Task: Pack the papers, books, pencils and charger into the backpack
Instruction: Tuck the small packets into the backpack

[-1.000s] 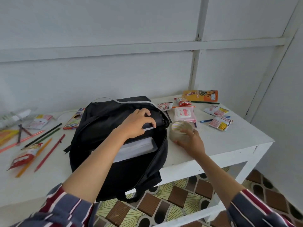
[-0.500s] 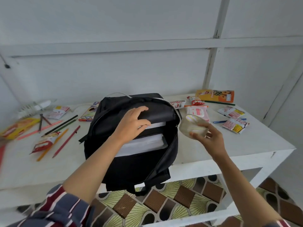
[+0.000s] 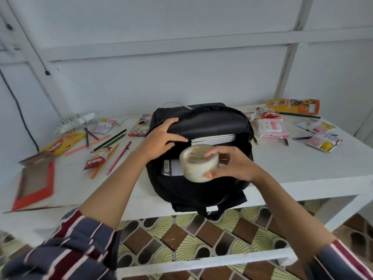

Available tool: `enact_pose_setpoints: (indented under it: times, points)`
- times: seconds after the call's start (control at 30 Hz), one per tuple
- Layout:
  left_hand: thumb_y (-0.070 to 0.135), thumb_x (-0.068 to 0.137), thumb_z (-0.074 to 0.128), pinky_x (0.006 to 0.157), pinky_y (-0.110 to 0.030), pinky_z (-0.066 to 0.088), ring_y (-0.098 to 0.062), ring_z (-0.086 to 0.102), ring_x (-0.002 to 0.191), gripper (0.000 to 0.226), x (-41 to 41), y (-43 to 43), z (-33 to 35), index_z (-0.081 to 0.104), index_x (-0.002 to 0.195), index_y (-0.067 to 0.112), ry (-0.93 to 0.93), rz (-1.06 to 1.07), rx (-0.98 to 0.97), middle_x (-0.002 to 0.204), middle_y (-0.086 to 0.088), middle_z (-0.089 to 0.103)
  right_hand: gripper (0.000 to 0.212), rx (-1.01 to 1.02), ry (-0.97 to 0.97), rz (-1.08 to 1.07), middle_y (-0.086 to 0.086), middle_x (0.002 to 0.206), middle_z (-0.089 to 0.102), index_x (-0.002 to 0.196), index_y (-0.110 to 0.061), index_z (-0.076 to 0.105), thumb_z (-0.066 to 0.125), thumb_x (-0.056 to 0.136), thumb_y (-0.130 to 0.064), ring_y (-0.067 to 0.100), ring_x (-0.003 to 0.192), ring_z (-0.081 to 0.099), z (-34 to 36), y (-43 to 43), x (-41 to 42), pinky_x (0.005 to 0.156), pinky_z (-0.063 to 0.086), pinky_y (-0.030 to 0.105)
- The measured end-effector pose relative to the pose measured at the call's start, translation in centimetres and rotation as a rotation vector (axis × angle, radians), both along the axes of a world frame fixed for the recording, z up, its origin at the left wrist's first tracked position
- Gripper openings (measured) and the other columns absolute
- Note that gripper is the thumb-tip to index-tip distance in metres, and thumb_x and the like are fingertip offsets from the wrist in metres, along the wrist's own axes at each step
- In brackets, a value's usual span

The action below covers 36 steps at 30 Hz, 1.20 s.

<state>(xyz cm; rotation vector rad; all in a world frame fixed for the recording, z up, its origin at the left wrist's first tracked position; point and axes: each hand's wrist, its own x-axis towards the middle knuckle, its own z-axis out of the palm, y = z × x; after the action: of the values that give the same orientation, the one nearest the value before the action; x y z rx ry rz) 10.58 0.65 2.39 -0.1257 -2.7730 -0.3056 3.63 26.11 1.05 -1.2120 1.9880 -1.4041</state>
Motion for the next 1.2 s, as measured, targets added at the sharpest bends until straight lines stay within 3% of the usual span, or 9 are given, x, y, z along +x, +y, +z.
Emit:
enact_pose_setpoints:
  times: [0.17, 0.3, 0.4, 0.5, 0.57, 0.7, 0.8, 1.0, 1.2]
  points:
    - [0.002, 0.093, 0.050, 0.101, -0.028, 0.033, -0.023, 0.046, 0.124, 0.039, -0.5, -0.5, 2.2, 0.066, 0.116, 0.028, -0.060, 0.004, 0.052, 0.139, -0.007, 0.045, 0.037, -0.011, 0.065, -0.171, -0.001, 0.090, 0.066, 0.090, -0.020, 0.067, 0.088, 0.059, -0.016, 0.018, 0.082, 0.058, -1.7, -5.1, 1.1, 0.078, 0.045, 0.032]
    - [0.000, 0.094, 0.045, 0.096, -0.017, 0.026, -0.022, 0.042, 0.128, 0.042, -1.1, -0.7, 3.4, 0.062, 0.122, 0.026, -0.083, 0.026, 0.046, 0.141, -0.009, 0.043, 0.039, -0.001, 0.144, -0.355, -0.011, 0.085, 0.057, 0.094, -0.018, 0.066, 0.086, 0.062, -0.023, -0.001, 0.068, 0.044, -2.7, -9.2, 1.1, 0.063, 0.033, 0.013]
    - [-0.001, 0.094, 0.043, 0.088, -0.010, 0.022, -0.020, 0.040, 0.130, 0.045, -1.3, -0.8, 3.6, 0.060, 0.124, 0.027, -0.097, 0.019, 0.065, 0.143, -0.007, 0.041, 0.052, 0.042, 0.207, -0.385, -0.004, 0.106, 0.060, 0.113, -0.015, 0.062, 0.083, 0.066, -0.025, 0.004, 0.094, 0.052, -3.4, -11.6, 1.2, 0.073, 0.036, 0.008]
    - [0.000, 0.095, 0.042, 0.083, -0.007, 0.020, -0.018, 0.040, 0.128, 0.045, -1.3, -1.0, 3.8, 0.059, 0.125, 0.029, -0.099, 0.010, 0.062, 0.143, -0.004, 0.040, 0.072, 0.160, 0.253, -0.374, 0.010, 0.139, 0.041, 0.134, -0.019, 0.047, 0.079, 0.071, -0.028, 0.021, 0.130, 0.037, -3.9, -12.4, 1.8, 0.100, 0.033, 0.024]
    - [0.001, 0.095, 0.042, 0.082, -0.007, 0.020, -0.017, 0.041, 0.127, 0.045, -1.4, -1.1, 4.0, 0.059, 0.124, 0.030, -0.102, 0.007, 0.071, 0.143, -0.003, 0.039, 0.077, 0.199, 0.309, -0.403, 0.011, 0.145, 0.029, 0.138, -0.025, 0.041, 0.079, 0.071, -0.032, 0.022, 0.130, 0.036, -3.6, -11.5, 2.3, 0.102, 0.035, 0.030]
    - [-0.001, 0.095, 0.042, 0.080, -0.007, 0.019, -0.017, 0.042, 0.125, 0.045, -1.6, -1.2, 4.0, 0.059, 0.124, 0.029, -0.113, 0.008, 0.096, 0.142, -0.004, 0.039, 0.047, 0.081, 0.361, -0.399, 0.005, 0.121, 0.051, 0.117, -0.020, 0.061, 0.077, 0.073, -0.023, 0.018, 0.103, 0.054, -3.0, -9.0, 3.0, 0.091, 0.047, 0.034]
    - [-0.002, 0.094, 0.042, 0.080, -0.008, 0.021, -0.017, 0.043, 0.122, 0.046, -1.6, -1.1, 4.0, 0.059, 0.125, 0.027, -0.113, 0.004, 0.113, 0.141, -0.005, 0.041, 0.037, 0.180, 0.418, -0.319, 0.006, 0.134, 0.046, 0.114, -0.016, 0.066, 0.073, 0.078, -0.019, 0.018, 0.120, 0.048, -3.7, -9.0, 3.4, 0.094, 0.038, 0.019]
    - [-0.005, 0.092, 0.042, 0.081, -0.010, 0.024, -0.019, 0.044, 0.121, 0.049, -1.7, -1.1, 4.3, 0.059, 0.125, 0.026, -0.123, 0.012, 0.139, 0.142, -0.005, 0.040, 0.050, 0.336, 0.455, -0.254, 0.009, 0.157, 0.000, 0.131, -0.017, 0.051, 0.066, 0.084, -0.025, 0.021, 0.139, 0.030, -3.9, -11.3, 2.8, 0.103, 0.037, 0.031]
    - [-0.005, 0.091, 0.044, 0.087, -0.014, 0.027, -0.018, 0.045, 0.121, 0.047, -1.7, -1.2, 4.3, 0.061, 0.123, 0.027, -0.126, 0.005, 0.194, 0.140, -0.004, 0.041, 0.045, 0.260, 0.607, -0.193, 0.004, 0.154, 0.021, 0.130, -0.019, 0.053, 0.060, 0.087, -0.030, 0.023, 0.131, 0.041, -3.8, -10.8, 2.8, 0.099, 0.043, 0.033]
